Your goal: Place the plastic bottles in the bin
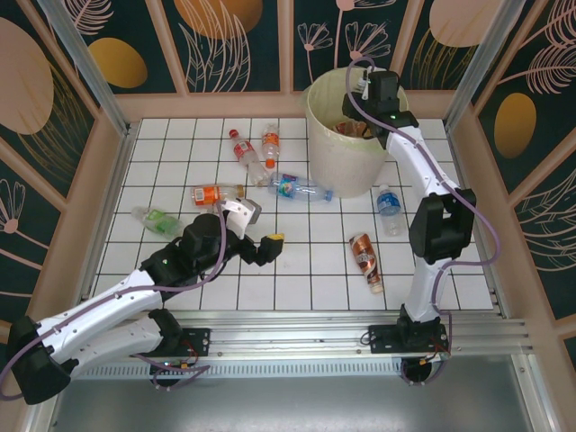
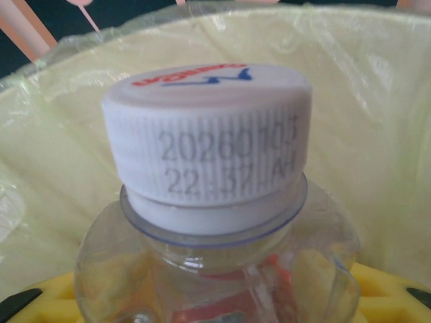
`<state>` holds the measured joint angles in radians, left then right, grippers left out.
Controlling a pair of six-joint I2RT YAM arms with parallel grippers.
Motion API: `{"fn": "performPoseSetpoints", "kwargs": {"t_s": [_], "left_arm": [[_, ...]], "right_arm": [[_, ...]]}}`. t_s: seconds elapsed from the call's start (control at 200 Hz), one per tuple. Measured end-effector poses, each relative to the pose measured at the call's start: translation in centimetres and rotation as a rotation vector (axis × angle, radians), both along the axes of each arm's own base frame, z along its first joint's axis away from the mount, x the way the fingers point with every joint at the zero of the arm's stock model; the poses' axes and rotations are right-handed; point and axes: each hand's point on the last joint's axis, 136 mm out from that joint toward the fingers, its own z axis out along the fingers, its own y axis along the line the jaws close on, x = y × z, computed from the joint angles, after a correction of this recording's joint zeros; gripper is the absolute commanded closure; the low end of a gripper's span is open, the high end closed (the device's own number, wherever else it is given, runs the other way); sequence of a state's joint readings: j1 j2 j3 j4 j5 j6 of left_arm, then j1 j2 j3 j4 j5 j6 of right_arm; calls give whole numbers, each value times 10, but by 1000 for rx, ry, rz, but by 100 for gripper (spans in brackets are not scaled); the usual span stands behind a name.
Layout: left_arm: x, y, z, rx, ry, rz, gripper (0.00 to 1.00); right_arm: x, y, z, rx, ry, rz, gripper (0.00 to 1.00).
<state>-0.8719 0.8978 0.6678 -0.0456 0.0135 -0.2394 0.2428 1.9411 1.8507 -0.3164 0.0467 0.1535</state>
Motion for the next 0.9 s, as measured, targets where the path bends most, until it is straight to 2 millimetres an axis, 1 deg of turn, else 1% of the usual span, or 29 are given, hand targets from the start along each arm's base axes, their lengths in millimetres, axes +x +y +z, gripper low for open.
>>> {"fn": "performPoseSetpoints", "kwargs": {"t_s": [0.165, 0.41, 0.57, 0.751, 0.901], "left_arm": [[0, 0, -2, 5, 4, 0, 1], [1, 0, -8, 22, 18, 1, 1], [1, 0, -8, 23, 18, 5, 1], [3, 2, -9, 30, 18, 19, 1], [3, 3, -10, 30, 20, 24, 1]], "right_arm": [[-2, 2, -3, -1, 15, 15, 41], [-6, 2, -9, -15, 40, 27, 36], [-8, 2, -13, -20, 58, 28, 29], [-8, 2, -5, -18, 54, 28, 22], [-8, 5, 7, -7, 41, 42, 20]]}}
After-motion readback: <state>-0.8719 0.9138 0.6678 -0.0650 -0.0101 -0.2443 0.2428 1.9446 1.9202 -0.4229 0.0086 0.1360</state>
